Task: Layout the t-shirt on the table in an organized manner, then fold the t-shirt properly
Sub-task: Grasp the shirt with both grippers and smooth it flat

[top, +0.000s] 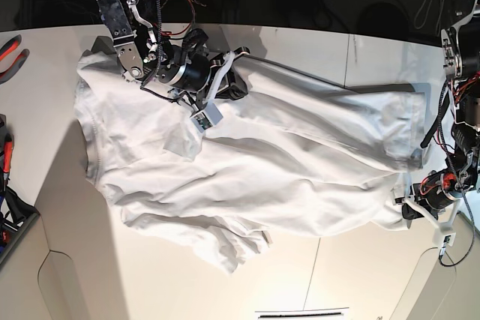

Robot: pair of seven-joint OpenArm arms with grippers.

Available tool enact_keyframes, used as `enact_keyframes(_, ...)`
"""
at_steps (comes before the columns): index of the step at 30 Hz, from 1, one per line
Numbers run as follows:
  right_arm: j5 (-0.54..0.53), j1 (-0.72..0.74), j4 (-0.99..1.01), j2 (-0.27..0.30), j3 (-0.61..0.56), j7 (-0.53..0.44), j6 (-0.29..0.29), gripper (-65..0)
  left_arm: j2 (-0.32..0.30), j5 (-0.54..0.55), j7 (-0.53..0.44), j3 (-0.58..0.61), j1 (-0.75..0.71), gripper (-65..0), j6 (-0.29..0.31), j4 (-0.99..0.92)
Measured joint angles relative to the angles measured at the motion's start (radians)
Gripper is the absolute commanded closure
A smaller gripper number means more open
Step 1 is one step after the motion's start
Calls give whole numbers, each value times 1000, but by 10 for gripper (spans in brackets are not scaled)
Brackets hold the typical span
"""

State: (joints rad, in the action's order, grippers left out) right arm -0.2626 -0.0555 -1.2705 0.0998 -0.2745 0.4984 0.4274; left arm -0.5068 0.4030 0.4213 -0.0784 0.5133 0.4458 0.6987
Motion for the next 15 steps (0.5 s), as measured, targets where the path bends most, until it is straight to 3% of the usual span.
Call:
enact_keyframes(8, 0, 0, 0, 0, 0, 0, 0, 0, 0, -95, -19, 0, 0, 0, -2, 0)
enact_keyframes(12, 0, 0, 0, 0, 0, 3, 0, 0, -3, -113, -61, 1, -1, 0, -68, -2)
enact_keyframes(15, 0, 0, 0, 0, 0, 3, 0, 0, -20, -110, -91, 2, -1, 0, -84, -2)
